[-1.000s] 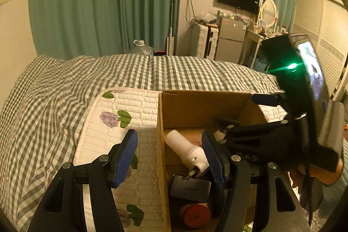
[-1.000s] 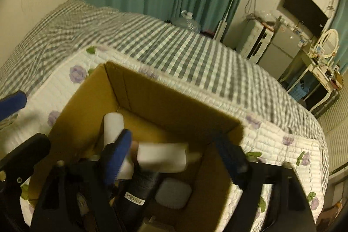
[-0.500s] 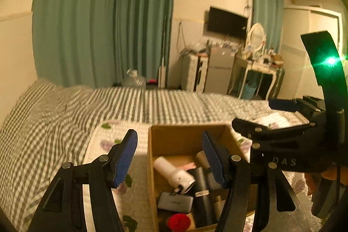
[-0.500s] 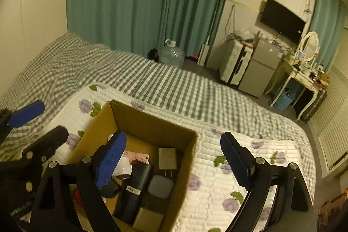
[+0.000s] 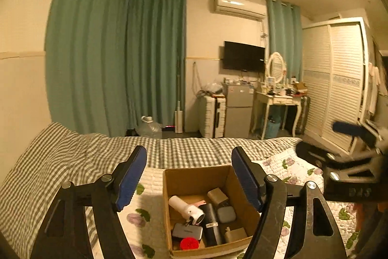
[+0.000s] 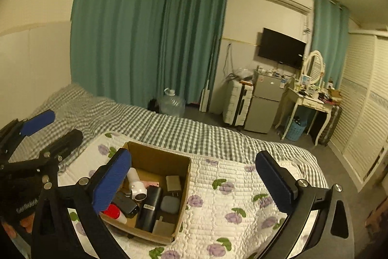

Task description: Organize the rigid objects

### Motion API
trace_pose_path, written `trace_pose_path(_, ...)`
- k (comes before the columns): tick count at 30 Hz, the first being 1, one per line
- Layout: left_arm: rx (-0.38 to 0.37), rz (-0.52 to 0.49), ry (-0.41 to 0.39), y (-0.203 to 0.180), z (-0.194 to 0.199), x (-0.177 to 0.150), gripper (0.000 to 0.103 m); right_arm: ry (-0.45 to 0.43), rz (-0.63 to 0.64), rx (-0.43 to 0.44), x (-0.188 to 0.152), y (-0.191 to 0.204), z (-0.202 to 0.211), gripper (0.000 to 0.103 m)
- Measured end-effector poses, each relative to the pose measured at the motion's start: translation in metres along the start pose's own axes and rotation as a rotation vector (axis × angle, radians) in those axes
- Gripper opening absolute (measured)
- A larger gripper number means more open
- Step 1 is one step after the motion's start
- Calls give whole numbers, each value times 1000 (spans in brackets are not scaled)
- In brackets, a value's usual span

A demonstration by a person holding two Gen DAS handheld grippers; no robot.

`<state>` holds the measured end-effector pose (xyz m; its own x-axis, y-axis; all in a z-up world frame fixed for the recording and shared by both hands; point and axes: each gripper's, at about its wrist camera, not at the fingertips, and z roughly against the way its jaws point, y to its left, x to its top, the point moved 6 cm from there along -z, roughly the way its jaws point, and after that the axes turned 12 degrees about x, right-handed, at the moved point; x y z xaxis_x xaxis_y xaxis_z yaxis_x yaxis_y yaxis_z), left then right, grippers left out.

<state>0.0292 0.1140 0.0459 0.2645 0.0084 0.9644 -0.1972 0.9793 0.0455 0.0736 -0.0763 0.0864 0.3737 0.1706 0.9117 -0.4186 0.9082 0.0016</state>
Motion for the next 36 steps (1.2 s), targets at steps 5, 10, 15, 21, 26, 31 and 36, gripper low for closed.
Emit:
trace_pose_path(5,51,-19,7,3,4,-19,75,-4,-61,-17,-39,-3,9,103)
trace_pose_path(10,73,-35,53,11,0,-49,75,-34,-142,-23,-76,-12,7,103)
trace_pose_path(15,65,-49,72,10,-1,-57,75,-26,-168,-31,-82,-15,3,103)
trace_pose_path(21,74,-30,82,14,-2,-60,75,-19,-163,-31,-79,-11,-1,103)
trace_pose_path(26,58,-20,101,17,-5,-62,75,-8,-160,-31,-80,-10,-5,103)
trace_pose_path(31,43,-35,114,13,-7,-66,75,-4,-161,-34,-80,-10,-6,103)
trace_pose_path(36,41,-36,128,12,-9,-68,75,4,-161,-35,-81,-10,-8,103)
